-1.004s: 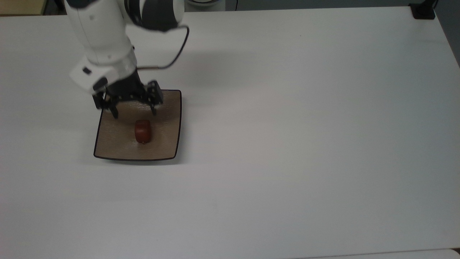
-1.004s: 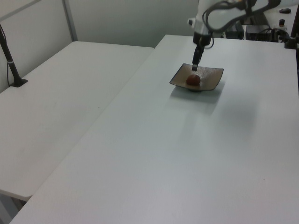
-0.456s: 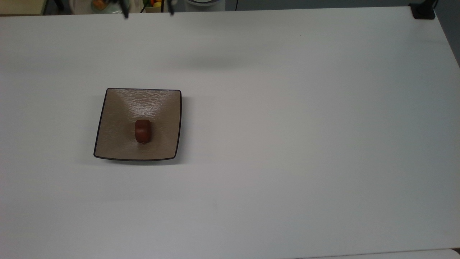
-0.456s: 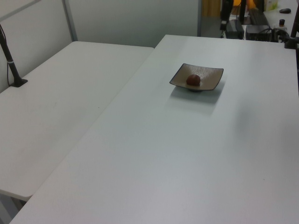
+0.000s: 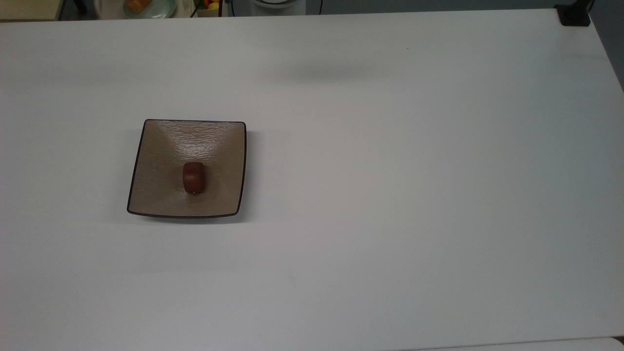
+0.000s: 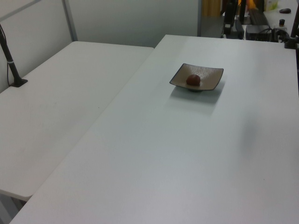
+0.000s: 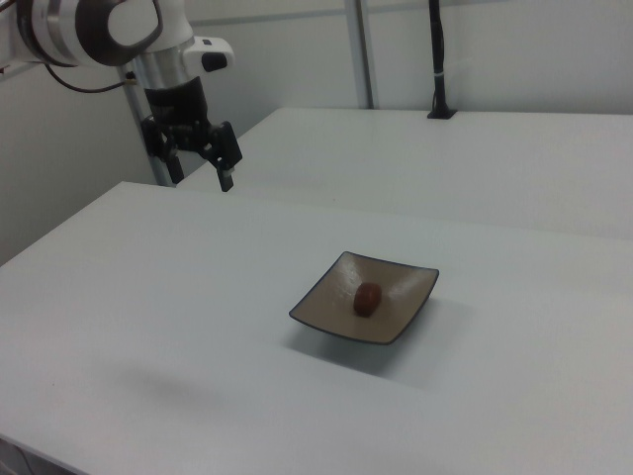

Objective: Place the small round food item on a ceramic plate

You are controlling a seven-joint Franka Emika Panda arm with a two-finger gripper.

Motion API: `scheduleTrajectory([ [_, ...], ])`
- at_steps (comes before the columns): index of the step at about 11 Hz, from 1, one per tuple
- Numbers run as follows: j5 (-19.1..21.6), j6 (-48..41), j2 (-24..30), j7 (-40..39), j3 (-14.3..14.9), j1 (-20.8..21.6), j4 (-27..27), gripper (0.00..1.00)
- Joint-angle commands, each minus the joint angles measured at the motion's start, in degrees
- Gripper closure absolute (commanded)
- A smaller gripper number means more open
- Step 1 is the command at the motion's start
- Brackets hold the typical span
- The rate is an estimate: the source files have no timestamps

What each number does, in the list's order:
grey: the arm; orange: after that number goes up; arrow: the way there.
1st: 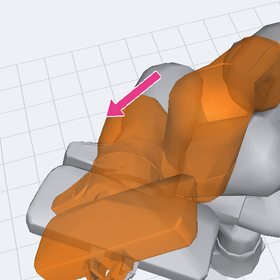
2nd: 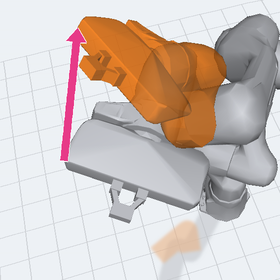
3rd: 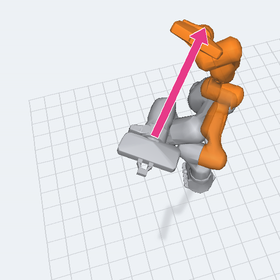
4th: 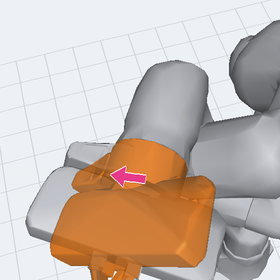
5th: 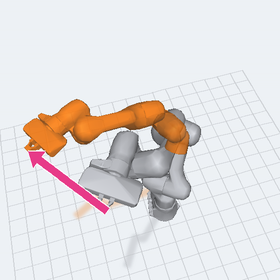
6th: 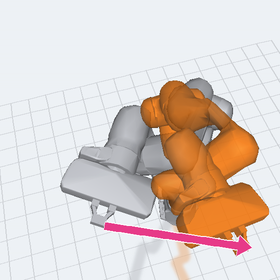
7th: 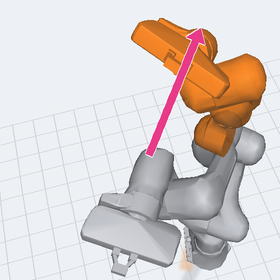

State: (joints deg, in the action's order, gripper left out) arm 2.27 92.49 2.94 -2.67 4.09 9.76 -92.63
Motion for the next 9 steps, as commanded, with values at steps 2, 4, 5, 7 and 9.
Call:
scheduleTrajectory([
  [2,0.5,8.5,0.2,1.2,2.6,3.7,-5.3,0.00],
  [4,0.5,8.1,0.4,0.7,2.9,3.6,-5.0,0.00],
  [5,0.5,8.7,0.2,0.7,2.9,3.6,-5.0,0.00],
  [7,0.5,8.6,-0.4,0.7,2.9,3.8,-4.8,0.00],
  [9,0.5,8.9,-0.7,0.7,2.9,4.0,-4.7,0.00],
])
